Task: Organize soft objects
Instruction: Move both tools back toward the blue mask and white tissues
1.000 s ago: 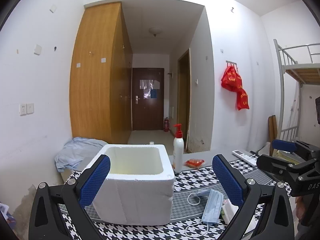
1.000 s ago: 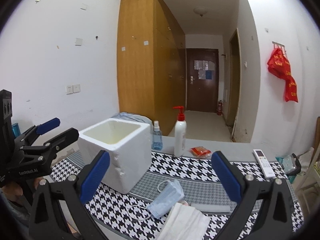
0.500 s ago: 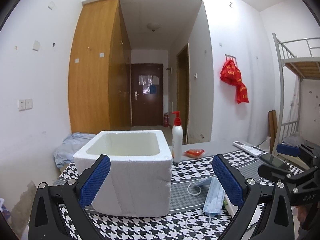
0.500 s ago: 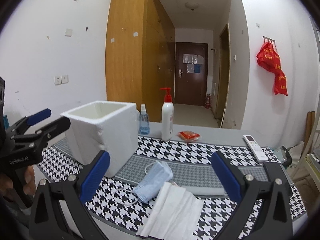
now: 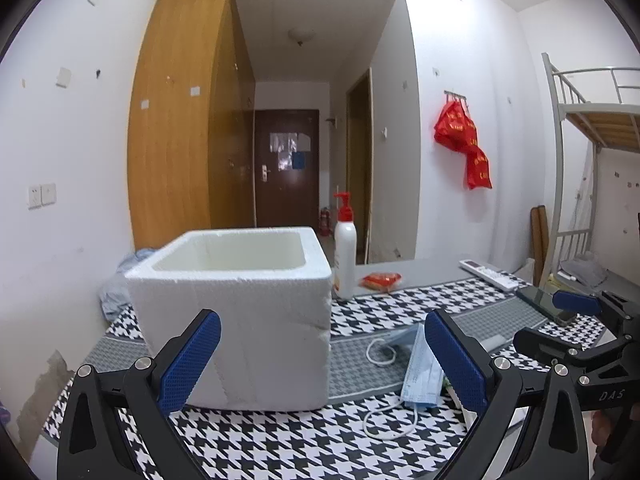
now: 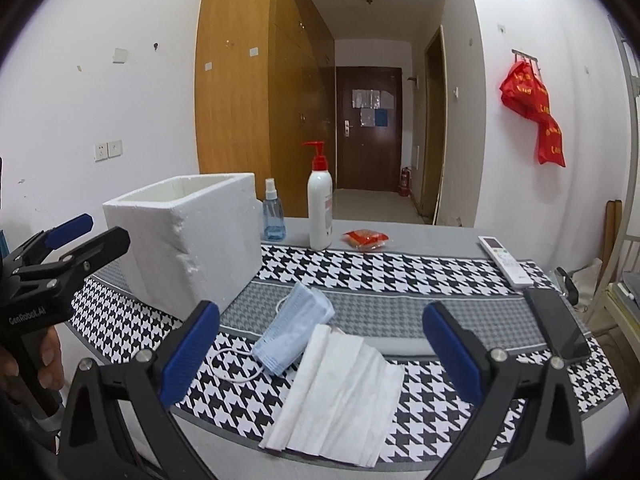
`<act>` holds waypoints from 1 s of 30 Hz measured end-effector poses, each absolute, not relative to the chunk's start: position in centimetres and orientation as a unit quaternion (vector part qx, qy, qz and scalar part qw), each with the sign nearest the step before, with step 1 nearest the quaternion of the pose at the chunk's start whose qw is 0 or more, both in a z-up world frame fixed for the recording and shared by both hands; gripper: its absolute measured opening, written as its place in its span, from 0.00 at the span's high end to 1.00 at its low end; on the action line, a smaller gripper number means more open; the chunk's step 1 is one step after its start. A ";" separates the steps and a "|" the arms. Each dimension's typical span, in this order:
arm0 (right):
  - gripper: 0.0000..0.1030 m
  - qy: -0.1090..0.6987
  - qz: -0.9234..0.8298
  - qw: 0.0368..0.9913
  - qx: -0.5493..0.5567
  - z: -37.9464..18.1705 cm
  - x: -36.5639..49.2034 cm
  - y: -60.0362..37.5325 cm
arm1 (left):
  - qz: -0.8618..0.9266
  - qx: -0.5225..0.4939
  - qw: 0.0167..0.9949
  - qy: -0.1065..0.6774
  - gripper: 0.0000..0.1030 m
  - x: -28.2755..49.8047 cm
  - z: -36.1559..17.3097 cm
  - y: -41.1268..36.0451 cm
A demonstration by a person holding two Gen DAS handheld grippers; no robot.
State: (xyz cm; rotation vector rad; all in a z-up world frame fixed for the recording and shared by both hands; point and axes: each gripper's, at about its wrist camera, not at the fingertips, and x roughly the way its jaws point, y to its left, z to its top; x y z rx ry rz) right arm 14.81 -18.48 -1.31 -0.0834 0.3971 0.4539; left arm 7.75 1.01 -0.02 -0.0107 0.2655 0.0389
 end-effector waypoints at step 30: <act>0.17 0.317 0.215 0.924 -0.020 -6.8 17.4 -19.5 | -0.042 -0.011 0.974 0.222 0.01 12.4 -3.5 -0.8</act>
